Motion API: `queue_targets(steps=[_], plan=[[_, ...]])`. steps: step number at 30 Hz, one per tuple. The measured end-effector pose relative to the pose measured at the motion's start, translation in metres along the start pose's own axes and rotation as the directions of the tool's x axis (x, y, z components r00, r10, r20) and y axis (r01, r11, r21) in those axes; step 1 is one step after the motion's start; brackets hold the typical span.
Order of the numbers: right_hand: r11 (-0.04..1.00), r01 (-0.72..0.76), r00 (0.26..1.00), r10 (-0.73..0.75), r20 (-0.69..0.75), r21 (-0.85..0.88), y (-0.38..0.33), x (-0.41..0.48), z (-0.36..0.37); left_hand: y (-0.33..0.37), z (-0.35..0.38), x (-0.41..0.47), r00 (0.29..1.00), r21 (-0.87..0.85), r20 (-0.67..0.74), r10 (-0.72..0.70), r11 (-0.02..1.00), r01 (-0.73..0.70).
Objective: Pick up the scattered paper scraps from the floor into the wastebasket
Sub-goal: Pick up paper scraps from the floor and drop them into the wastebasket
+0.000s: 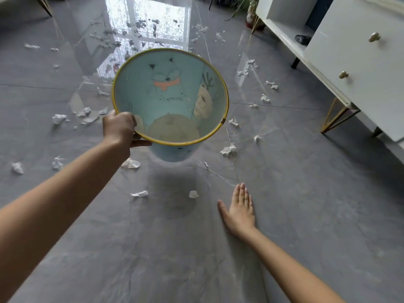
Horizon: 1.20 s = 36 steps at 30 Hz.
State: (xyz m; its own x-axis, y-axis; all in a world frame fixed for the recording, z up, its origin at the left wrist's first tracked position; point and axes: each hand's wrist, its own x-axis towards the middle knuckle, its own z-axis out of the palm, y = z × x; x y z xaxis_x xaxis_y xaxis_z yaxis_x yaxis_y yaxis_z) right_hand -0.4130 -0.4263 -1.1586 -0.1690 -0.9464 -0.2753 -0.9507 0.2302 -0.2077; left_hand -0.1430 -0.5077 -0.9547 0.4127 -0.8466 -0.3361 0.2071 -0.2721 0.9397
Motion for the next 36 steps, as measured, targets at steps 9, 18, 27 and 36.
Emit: queue_targets(steps=[9,18,27,36], plan=[[0.978,-0.132,0.989,0.141,-0.048,0.163,-0.03,0.123,-0.033,-0.004,-0.004,0.013,0.998,0.01,-0.042,0.037,0.999,-0.036],[0.907,0.201,0.978,-0.209,-0.02,0.37,-0.056,0.169,-0.041,-0.011,-0.019,0.025,0.998,0.001,-0.055,-0.013,1.0,0.013],[0.786,0.609,0.792,-0.61,-0.032,0.103,-0.061,0.03,0.02,-0.007,-0.022,0.027,0.999,0.021,-0.04,-0.012,1.0,0.013],[0.87,0.248,0.952,-0.139,-0.272,0.425,-0.04,0.001,-0.016,0.011,-0.027,0.006,1.0,-0.017,-0.02,-0.019,1.0,0.019]])
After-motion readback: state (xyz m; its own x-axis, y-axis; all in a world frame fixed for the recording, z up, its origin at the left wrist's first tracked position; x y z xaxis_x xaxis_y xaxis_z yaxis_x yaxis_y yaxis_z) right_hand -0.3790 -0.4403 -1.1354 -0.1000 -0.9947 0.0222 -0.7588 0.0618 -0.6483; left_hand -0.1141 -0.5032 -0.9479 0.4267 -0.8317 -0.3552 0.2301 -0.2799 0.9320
